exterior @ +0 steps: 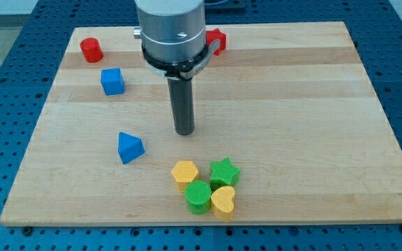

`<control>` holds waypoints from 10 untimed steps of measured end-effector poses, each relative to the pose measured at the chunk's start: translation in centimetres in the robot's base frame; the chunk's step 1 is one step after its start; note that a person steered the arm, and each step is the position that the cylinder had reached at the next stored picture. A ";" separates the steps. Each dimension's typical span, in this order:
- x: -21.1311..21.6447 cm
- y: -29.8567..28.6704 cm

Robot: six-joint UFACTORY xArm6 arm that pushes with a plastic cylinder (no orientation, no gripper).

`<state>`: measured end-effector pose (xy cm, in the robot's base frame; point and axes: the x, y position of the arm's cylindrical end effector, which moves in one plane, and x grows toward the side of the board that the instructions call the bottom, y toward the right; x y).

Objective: Slide the blue triangle towards the center of the board

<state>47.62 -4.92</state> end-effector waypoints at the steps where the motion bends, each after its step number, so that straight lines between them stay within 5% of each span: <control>1: 3.4 -2.4; 3: 11.5 -6.6; 4: 11.0 -8.1; 7: 7.7 -9.5; 9: -4.1 -3.1; 10: -4.4 -3.0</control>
<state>43.20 -7.96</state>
